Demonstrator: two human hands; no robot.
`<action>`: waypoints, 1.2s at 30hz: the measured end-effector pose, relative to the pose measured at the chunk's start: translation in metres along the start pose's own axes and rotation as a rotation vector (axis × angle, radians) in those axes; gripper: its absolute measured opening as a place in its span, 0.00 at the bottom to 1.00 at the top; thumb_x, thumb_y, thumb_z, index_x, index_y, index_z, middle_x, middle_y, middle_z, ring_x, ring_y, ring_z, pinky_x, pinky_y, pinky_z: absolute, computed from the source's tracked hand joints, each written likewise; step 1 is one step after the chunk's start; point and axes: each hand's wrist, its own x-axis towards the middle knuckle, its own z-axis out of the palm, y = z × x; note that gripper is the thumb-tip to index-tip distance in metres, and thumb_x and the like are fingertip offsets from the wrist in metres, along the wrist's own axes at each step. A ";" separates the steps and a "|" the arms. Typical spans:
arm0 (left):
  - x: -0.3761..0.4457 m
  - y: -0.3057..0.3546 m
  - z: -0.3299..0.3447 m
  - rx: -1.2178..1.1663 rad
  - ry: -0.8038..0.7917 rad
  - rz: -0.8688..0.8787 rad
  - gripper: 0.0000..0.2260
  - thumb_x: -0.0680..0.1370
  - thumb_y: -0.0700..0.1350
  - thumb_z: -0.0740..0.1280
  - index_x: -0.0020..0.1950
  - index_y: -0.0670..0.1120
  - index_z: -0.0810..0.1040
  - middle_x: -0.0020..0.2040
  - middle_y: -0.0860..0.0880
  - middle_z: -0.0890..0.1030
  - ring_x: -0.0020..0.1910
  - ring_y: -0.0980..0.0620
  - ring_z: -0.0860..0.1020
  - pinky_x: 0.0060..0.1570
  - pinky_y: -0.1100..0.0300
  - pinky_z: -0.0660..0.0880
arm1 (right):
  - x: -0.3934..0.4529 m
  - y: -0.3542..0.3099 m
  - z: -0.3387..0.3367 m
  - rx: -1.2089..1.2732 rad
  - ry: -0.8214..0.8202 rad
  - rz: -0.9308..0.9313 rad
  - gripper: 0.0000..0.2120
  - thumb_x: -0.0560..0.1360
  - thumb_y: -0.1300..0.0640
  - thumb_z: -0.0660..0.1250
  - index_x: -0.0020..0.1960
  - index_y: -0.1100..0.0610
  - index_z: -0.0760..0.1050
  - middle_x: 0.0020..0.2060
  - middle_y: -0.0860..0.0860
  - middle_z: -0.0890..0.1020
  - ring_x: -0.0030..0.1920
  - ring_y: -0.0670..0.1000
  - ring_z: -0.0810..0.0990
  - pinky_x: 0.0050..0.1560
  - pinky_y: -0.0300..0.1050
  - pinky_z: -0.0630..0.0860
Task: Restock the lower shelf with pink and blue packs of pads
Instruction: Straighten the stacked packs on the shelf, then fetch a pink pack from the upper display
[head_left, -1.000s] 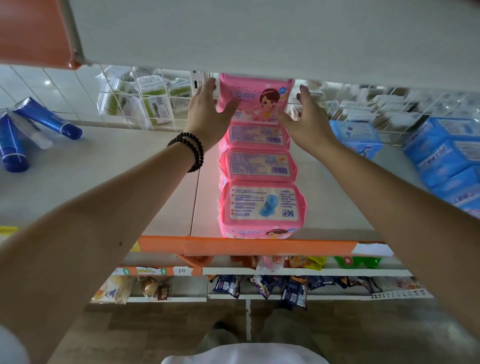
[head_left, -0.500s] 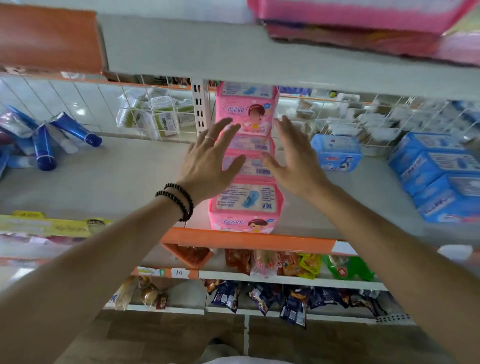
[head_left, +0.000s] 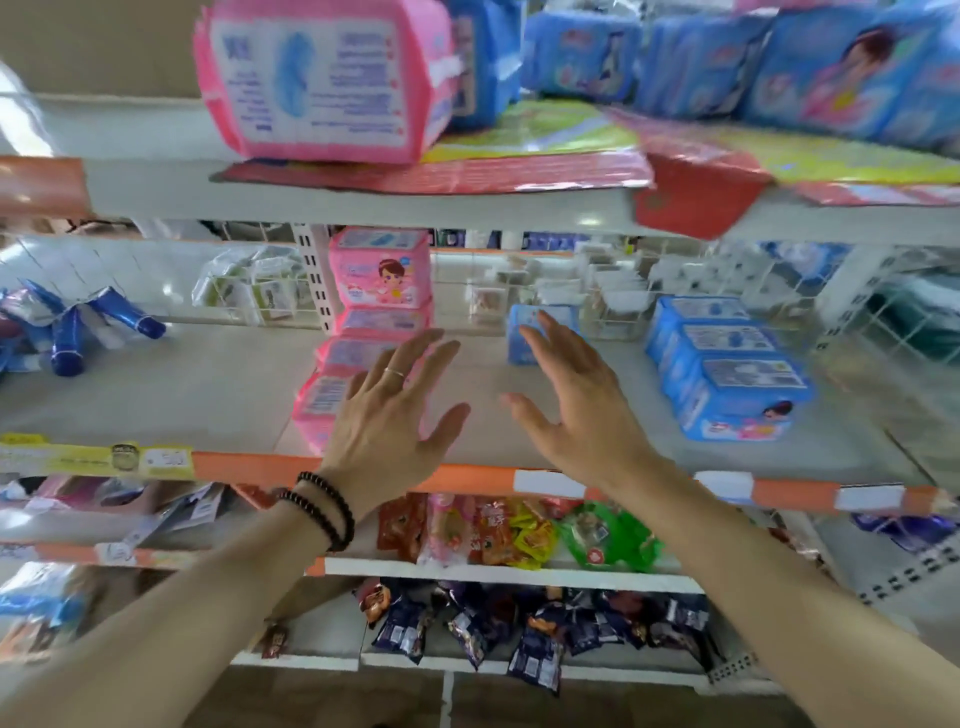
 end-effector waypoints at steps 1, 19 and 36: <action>-0.003 0.013 -0.003 0.004 0.015 0.001 0.28 0.79 0.61 0.57 0.77 0.50 0.67 0.77 0.49 0.68 0.71 0.46 0.70 0.63 0.47 0.70 | -0.007 0.002 -0.009 0.008 0.007 -0.009 0.35 0.78 0.33 0.52 0.81 0.44 0.49 0.81 0.45 0.49 0.81 0.51 0.48 0.78 0.61 0.54; 0.014 0.113 -0.100 -0.083 0.297 0.085 0.27 0.80 0.61 0.59 0.77 0.51 0.66 0.75 0.52 0.67 0.73 0.51 0.68 0.69 0.45 0.68 | -0.047 -0.019 -0.126 0.204 0.346 -0.261 0.30 0.79 0.41 0.62 0.76 0.55 0.67 0.75 0.46 0.68 0.76 0.45 0.64 0.73 0.49 0.67; 0.048 0.115 -0.163 -0.027 0.484 0.127 0.27 0.79 0.61 0.59 0.75 0.49 0.67 0.72 0.50 0.69 0.67 0.48 0.72 0.63 0.45 0.72 | -0.001 -0.045 -0.190 0.140 0.457 -0.385 0.29 0.79 0.41 0.62 0.76 0.53 0.67 0.72 0.44 0.71 0.73 0.46 0.68 0.72 0.41 0.64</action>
